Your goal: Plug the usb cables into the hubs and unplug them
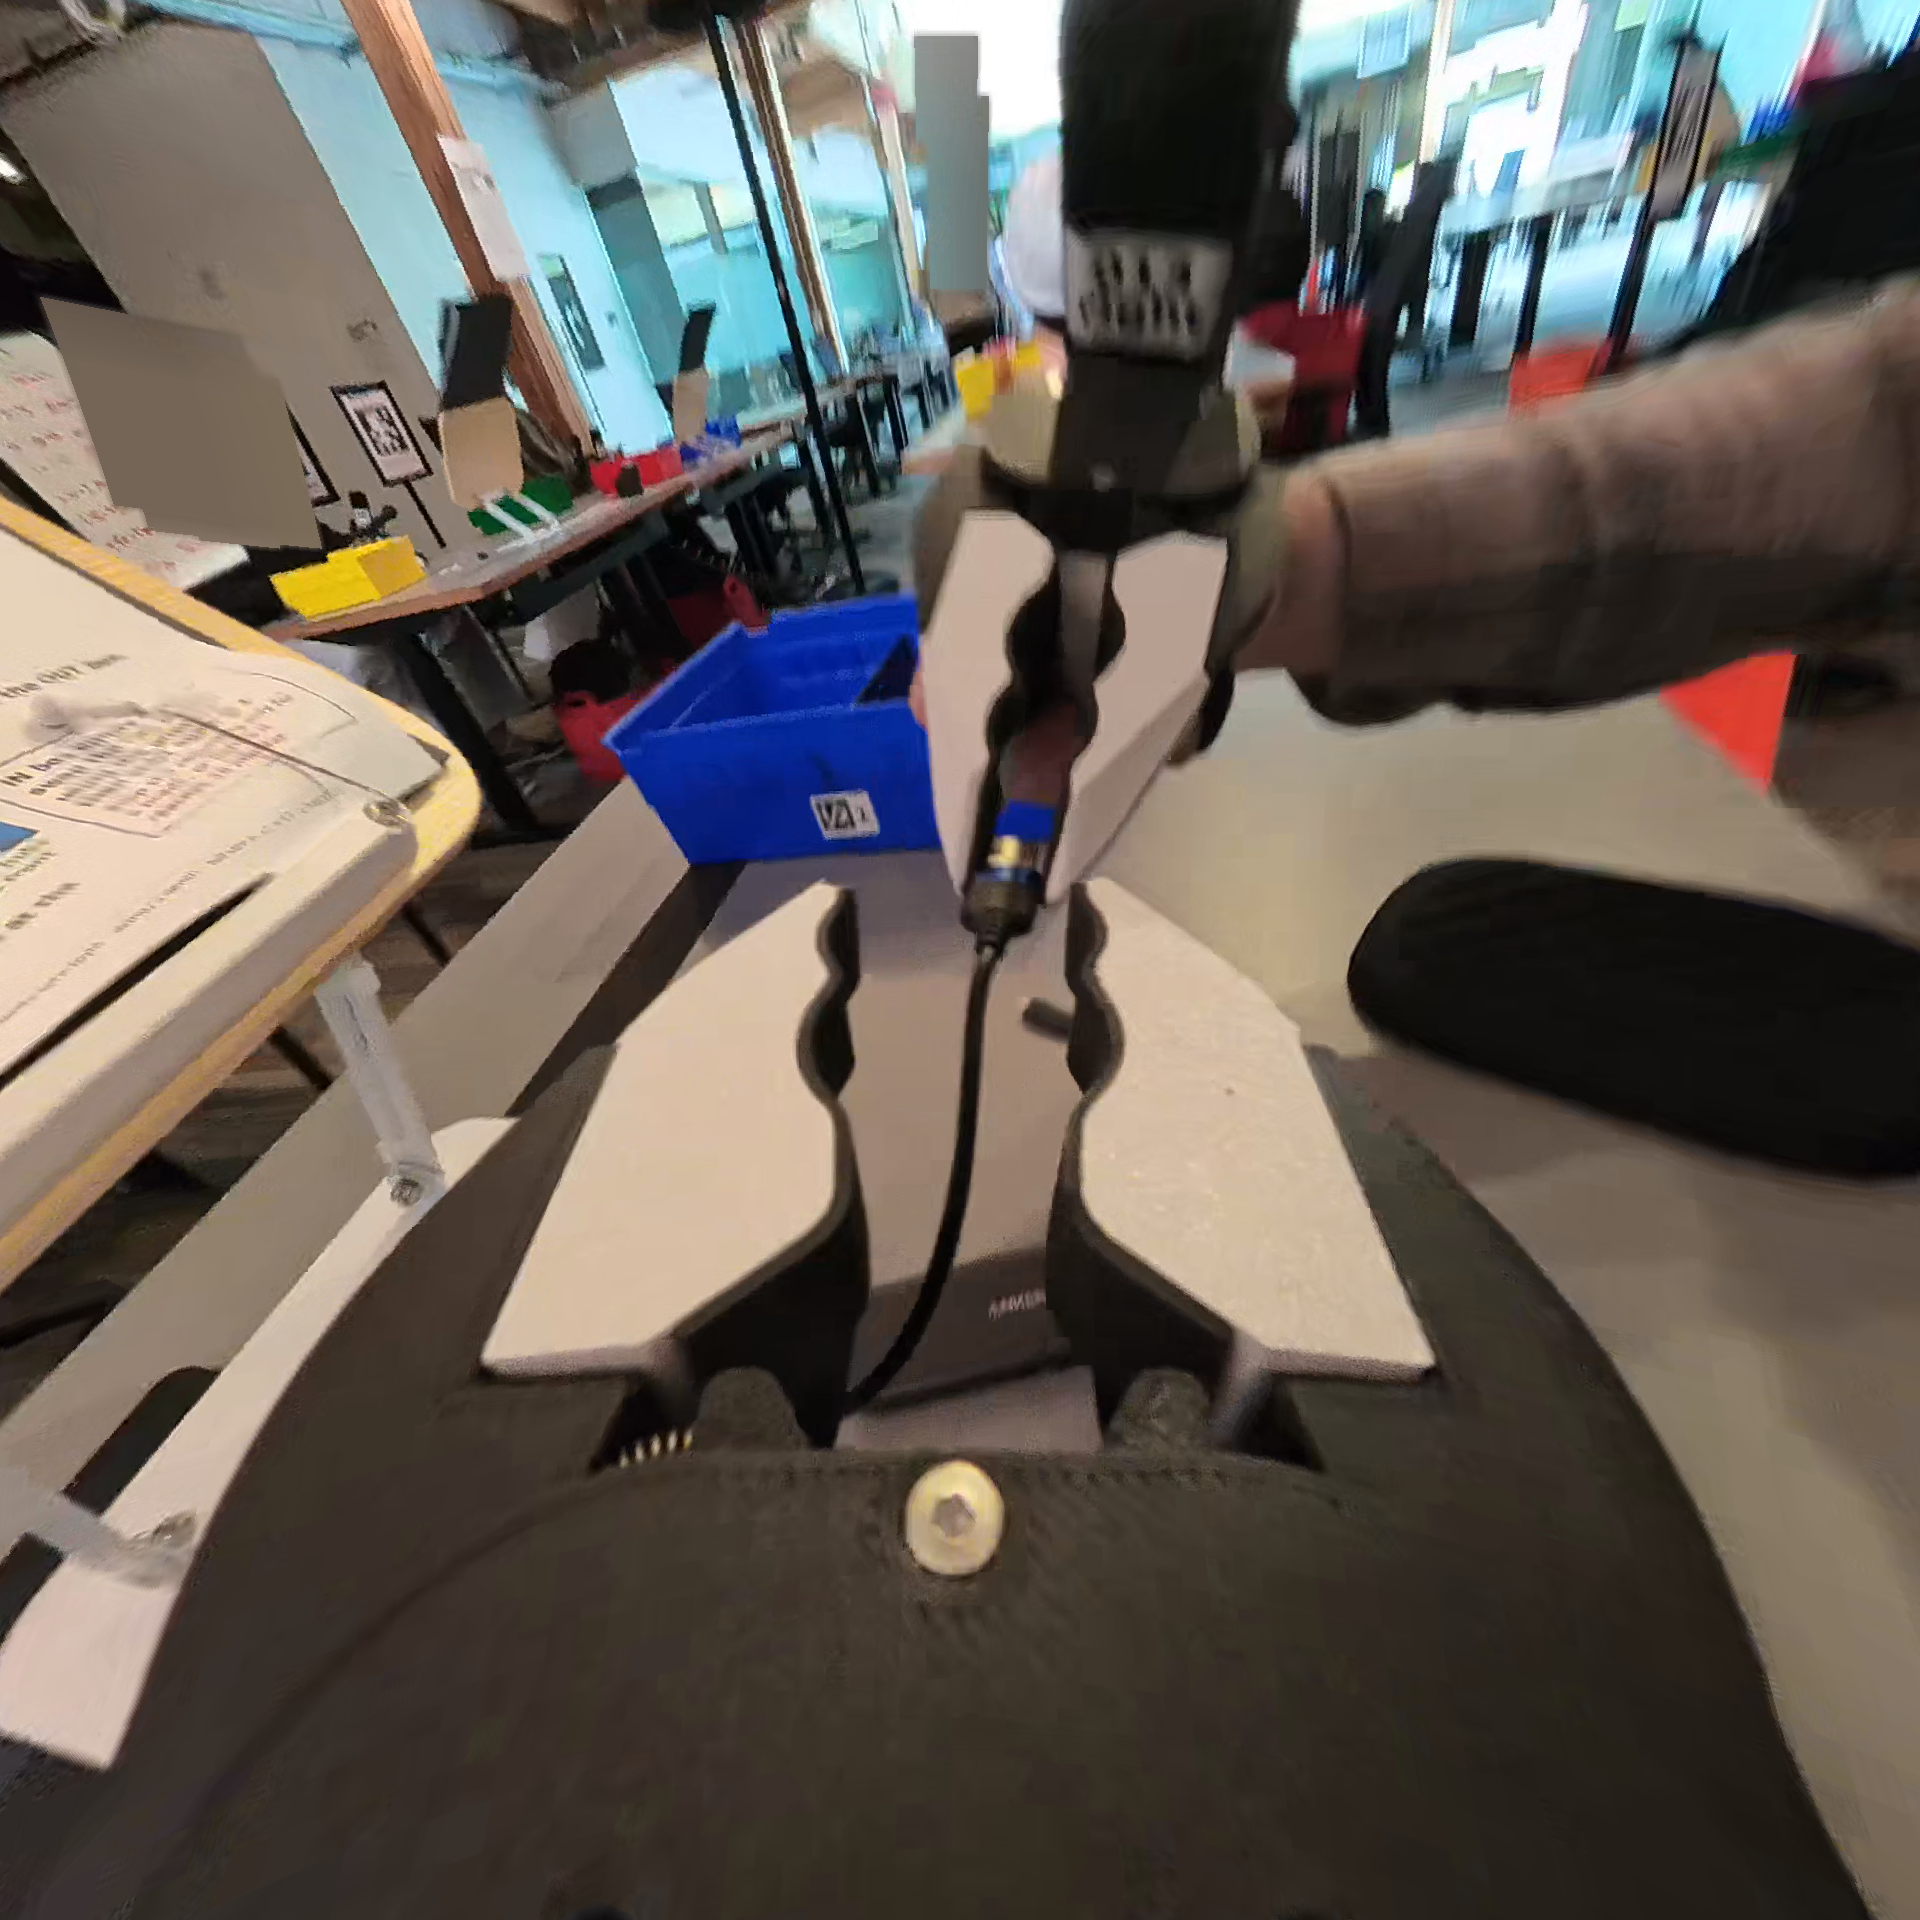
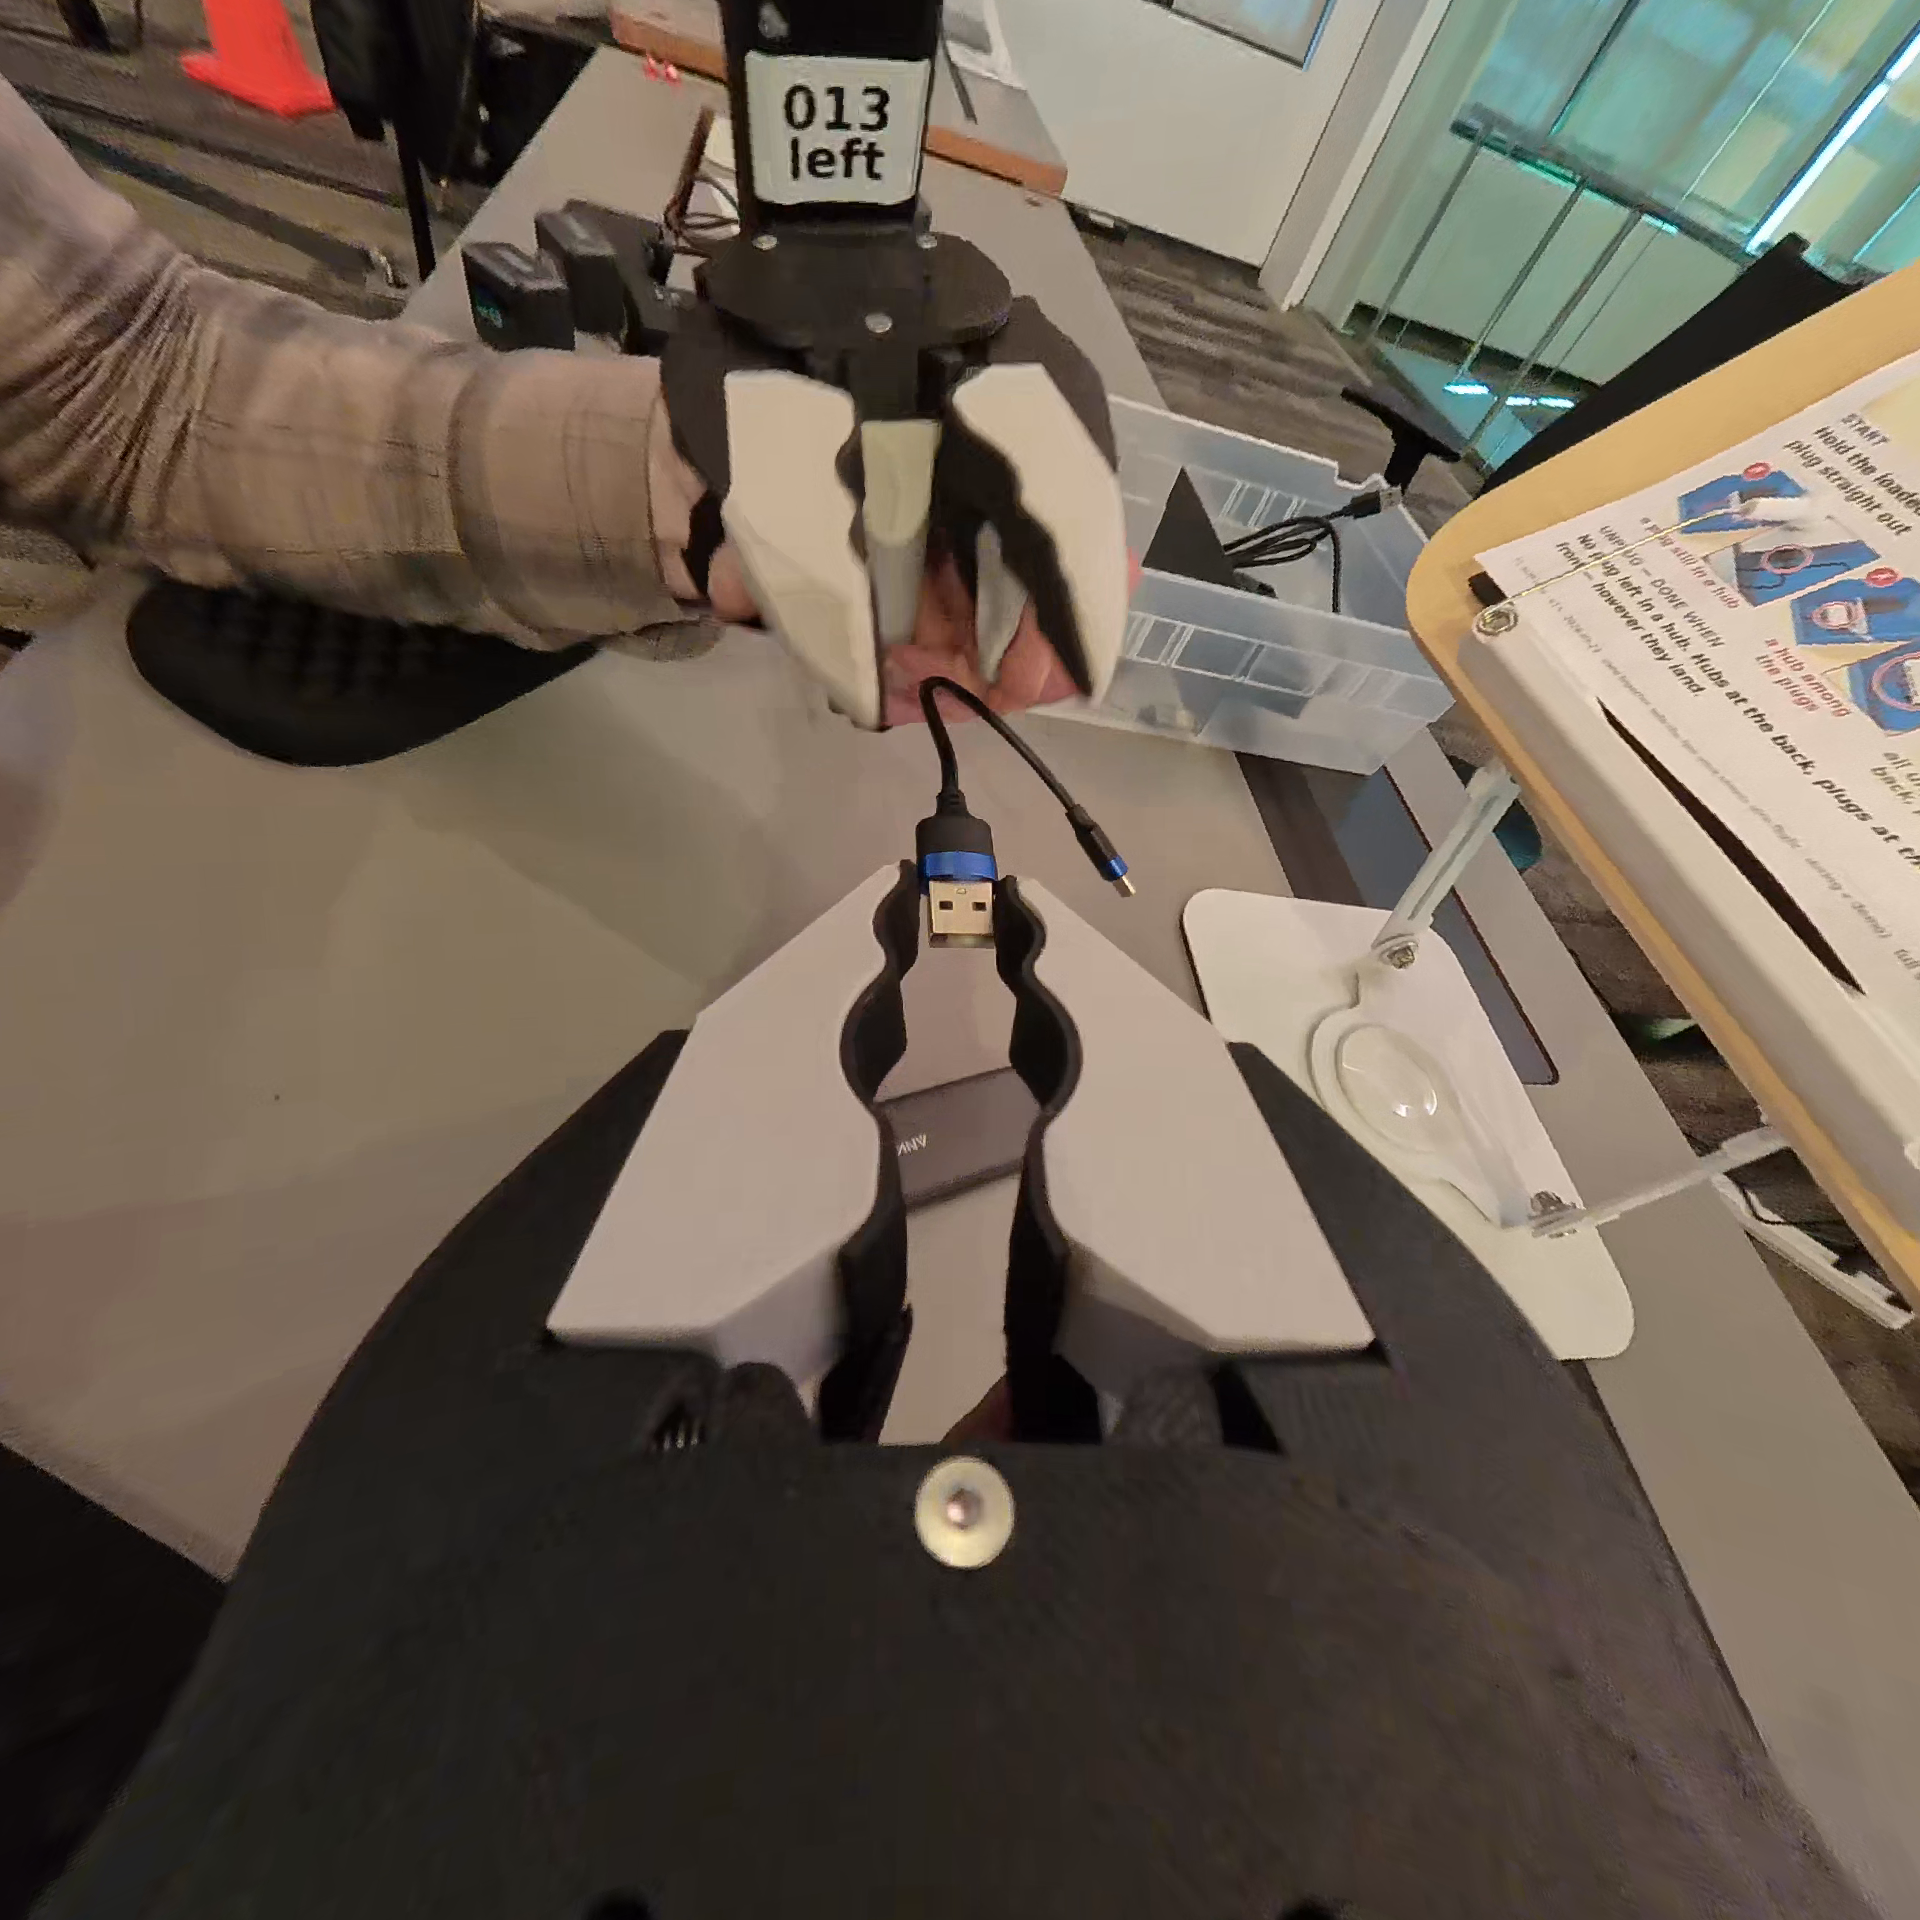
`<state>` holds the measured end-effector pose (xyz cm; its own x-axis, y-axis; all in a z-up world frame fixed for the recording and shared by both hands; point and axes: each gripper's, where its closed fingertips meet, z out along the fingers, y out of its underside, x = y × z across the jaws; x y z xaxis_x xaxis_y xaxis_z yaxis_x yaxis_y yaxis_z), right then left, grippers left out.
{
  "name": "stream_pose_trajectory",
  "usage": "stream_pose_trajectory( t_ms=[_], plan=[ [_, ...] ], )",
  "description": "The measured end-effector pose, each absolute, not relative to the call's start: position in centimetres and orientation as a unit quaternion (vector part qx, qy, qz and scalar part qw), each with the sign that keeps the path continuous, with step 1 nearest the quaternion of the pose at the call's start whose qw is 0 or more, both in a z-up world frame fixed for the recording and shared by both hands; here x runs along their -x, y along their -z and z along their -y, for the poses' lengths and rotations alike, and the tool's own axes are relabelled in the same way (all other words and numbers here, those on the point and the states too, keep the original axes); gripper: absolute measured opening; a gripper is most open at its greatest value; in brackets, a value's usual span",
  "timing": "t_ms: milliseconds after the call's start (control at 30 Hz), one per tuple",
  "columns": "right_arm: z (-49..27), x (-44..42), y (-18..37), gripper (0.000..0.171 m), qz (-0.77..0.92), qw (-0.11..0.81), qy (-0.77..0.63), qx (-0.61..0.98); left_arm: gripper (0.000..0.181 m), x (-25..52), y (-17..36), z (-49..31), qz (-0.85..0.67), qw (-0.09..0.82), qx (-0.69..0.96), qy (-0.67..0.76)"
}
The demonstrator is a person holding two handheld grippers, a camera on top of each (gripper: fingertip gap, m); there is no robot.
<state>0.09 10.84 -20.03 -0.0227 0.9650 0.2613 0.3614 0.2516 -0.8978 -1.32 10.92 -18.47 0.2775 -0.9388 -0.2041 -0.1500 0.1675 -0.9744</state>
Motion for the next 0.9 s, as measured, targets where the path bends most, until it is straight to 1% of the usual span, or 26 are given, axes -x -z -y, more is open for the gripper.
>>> stream_pose_trajectory(
  t_ms=[67,167,367,500,700,900],
  plan=[
    [-10.5,-0.1,19.9,0.013,0.634,0.474,-0.330,0.515,0.042,2.4,16.5,-11.2,-0.456,0.598,0.541,0.376],
    [-9.9,0.3,19.3,0.013,0.626,0.481,-0.352,0.502,0.043,3.6,14.2,-10.8,-0.422,0.596,0.527,0.434],
    [-9.2,1.2,17.6,0.012,0.602,0.497,-0.400,0.479,0.041,2.0,16.7,-9.9,-0.470,0.558,0.537,0.422],
    [-9.1,1.3,17.3,0.012,0.596,0.502,-0.410,0.474,0.028,1.5,16.9,-9.5,-0.470,0.554,0.530,0.437],
    [-9.1,1.3,17.2,0.012,0.594,0.498,-0.419,0.473,0.015,0.9,17.2,-9.0,-0.480,0.552,0.525,0.435],
    [-9.0,1.0,17.0,0.012,0.597,0.494,-0.421,0.471,0.016,0.6,17.0,-9.0,-0.469,0.557,0.521,0.445]
  ],
)
